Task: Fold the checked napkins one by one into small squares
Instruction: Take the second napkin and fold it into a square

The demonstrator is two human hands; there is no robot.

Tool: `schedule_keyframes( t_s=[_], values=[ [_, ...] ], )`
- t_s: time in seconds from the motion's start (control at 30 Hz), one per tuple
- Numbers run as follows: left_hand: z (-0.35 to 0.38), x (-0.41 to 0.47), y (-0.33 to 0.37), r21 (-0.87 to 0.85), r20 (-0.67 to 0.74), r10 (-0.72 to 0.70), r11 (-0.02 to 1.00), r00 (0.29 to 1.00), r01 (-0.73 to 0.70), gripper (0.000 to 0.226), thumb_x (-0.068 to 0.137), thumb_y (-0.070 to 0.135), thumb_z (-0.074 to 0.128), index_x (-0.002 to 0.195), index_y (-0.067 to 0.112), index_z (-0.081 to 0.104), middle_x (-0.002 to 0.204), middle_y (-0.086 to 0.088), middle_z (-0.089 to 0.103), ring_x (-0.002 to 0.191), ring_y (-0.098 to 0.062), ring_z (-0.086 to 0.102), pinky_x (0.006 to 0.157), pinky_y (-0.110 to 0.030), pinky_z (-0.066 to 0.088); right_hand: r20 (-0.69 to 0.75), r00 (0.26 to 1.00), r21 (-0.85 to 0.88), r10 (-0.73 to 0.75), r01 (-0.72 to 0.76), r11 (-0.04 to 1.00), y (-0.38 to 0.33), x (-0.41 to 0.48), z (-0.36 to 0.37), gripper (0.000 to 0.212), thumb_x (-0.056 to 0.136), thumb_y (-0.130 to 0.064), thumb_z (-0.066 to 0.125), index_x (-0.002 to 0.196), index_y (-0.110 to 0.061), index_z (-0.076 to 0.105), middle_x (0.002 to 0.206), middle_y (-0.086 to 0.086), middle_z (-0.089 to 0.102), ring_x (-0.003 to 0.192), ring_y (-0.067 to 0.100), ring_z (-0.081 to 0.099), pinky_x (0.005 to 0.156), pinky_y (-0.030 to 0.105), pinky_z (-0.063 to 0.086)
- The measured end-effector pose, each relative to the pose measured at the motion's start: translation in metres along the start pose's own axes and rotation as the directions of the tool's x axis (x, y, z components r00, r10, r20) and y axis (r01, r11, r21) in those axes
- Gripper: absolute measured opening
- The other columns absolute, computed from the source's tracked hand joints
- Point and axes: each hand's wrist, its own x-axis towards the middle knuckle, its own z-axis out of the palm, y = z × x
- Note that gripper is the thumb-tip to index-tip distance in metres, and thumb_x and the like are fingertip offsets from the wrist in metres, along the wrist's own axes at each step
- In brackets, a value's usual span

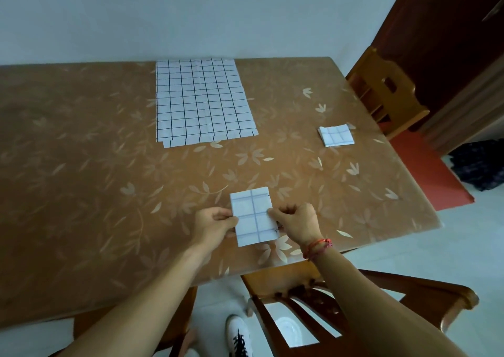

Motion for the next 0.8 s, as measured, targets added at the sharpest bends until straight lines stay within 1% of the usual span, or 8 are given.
schedule_keyframes(
  t_s=[0.1,0.2,0.33,0.43,0.53,0.6,0.7,0.8],
  values=[
    [0.004,0.009,0.001,0.005,-0.008,-0.018,1.000,1.000,0.018,0.012,0.081,-0.006,0.069,0.078,0.005,0.066,0.077,-0.008,0.068,0.055,-0.011,0.064,0.043,-0.016,0.046,-0.010,1.000,-0.019,0.018,-0.019,1.000,0.002,0.010,0.001,0.021,0.074,-0.022,0.073,0.065,-0.003,0.072,0.065,0.010,0.071,0.062,0.018,0.064,0.065,0.044,0.059],
    [0.010,0.020,0.001,0.036,-0.013,-0.036,0.999,0.999,0.037,0.015,0.082,-0.005,0.067,0.076,0.009,0.066,0.072,-0.006,0.068,0.042,-0.005,0.059,0.041,-0.016,0.043,-0.016,0.999,-0.043,0.041,-0.042,0.998,0.008,0.024,0.003,0.022,0.073,-0.025,0.074,0.065,-0.005,0.073,0.065,0.009,0.071,0.067,0.025,0.069,0.066,0.046,0.059],
    [0.017,0.038,-0.004,0.093,-0.040,-0.061,0.994,0.997,0.065,0.008,0.081,-0.002,0.069,0.085,0.004,0.070,0.072,-0.005,0.069,0.050,-0.010,0.062,0.039,-0.017,0.043,0.009,0.998,-0.080,0.063,-0.062,0.995,0.016,0.043,0.008,0.019,0.075,-0.028,0.074,0.067,-0.010,0.074,0.066,0.004,0.072,0.070,0.023,0.070,0.067,0.045,0.059],
    [0.021,0.050,-0.009,0.123,-0.051,-0.079,0.989,0.996,0.085,0.008,0.081,-0.001,0.070,0.084,0.005,0.070,0.068,-0.005,0.068,0.044,-0.005,0.061,0.037,-0.016,0.042,0.011,0.998,-0.104,0.061,-0.060,0.993,0.021,0.055,0.012,0.013,0.076,-0.028,0.073,0.072,-0.016,0.076,0.069,-0.001,0.072,0.071,0.019,0.068,0.068,0.039,0.059],
    [0.026,0.060,-0.014,0.137,-0.061,-0.093,0.985,0.994,0.101,0.009,0.081,-0.002,0.069,0.080,0.007,0.070,0.062,-0.004,0.066,0.039,-0.003,0.058,0.035,-0.016,0.040,0.011,0.998,-0.135,0.054,-0.052,0.989,0.027,0.065,0.018,0.013,0.076,-0.029,0.073,0.081,-0.019,0.078,0.074,-0.005,0.073,0.076,0.016,0.069,0.070,0.034,0.059],
    [0.027,0.067,-0.020,0.170,-0.073,-0.088,0.980,0.993,0.100,0.011,0.081,-0.002,0.070,0.077,0.009,0.069,0.060,-0.003,0.066,0.040,-0.002,0.057,0.035,-0.015,0.040,0.027,0.997,-0.139,0.066,-0.062,0.988,0.031,0.071,0.022,0.013,0.076,-0.029,0.073,0.084,-0.019,0.078,0.076,-0.007,0.073,0.077,0.012,0.068,0.073,0.034,0.059],
    [0.027,0.078,-0.030,0.213,-0.092,-0.085,0.972,0.992,0.103,0.009,0.081,0.000,0.070,0.078,0.009,0.071,0.061,-0.003,0.067,0.041,-0.001,0.058,0.037,-0.016,0.041,0.036,0.997,-0.152,0.067,-0.061,0.986,0.036,0.077,0.028,0.014,0.077,-0.028,0.073,0.086,-0.019,0.078,0.078,-0.009,0.072,0.079,0.010,0.068,0.076,0.033,0.058],
    [0.028,0.089,-0.038,0.273,-0.098,-0.057,0.958,0.994,0.082,0.005,0.080,0.003,0.071,0.081,0.007,0.074,0.062,-0.003,0.070,0.047,-0.004,0.062,0.042,-0.015,0.042,0.026,0.997,-0.160,0.066,-0.061,0.985,0.037,0.081,0.034,0.015,0.079,-0.028,0.071,0.089,-0.020,0.078,0.083,-0.008,0.073,0.081,0.010,0.067,0.073,0.027,0.057]
  ],
)
